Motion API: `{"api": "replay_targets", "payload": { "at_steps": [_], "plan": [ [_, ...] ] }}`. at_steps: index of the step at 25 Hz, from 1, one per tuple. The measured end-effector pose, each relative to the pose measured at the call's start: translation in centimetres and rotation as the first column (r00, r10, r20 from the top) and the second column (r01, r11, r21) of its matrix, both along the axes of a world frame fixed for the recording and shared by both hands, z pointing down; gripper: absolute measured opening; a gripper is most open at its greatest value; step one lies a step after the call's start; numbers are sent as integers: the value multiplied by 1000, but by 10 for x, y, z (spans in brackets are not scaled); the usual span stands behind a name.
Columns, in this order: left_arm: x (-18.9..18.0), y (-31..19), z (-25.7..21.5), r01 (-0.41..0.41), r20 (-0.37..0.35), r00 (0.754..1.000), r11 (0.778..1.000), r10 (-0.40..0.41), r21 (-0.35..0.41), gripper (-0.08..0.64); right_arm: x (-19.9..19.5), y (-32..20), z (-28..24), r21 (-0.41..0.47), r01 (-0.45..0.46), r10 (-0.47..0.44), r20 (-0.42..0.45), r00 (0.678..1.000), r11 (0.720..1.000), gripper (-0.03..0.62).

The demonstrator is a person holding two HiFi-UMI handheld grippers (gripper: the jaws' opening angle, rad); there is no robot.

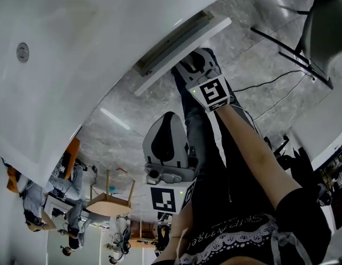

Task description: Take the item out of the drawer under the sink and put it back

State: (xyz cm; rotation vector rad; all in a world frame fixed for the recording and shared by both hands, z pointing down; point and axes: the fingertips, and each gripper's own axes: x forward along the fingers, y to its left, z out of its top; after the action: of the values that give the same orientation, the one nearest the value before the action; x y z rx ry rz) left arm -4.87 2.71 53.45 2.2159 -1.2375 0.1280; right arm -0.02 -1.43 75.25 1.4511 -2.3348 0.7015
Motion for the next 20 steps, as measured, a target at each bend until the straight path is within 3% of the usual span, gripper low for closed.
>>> {"api": "replay_targets", "payload": {
  "at_steps": [20],
  "plan": [
    [-10, -2, -4, 5, -8, 1000, 1000, -5, 2, 3, 1, 1, -2, -8, 1, -1, -21, 1000, 1000, 132]
  ]
}}
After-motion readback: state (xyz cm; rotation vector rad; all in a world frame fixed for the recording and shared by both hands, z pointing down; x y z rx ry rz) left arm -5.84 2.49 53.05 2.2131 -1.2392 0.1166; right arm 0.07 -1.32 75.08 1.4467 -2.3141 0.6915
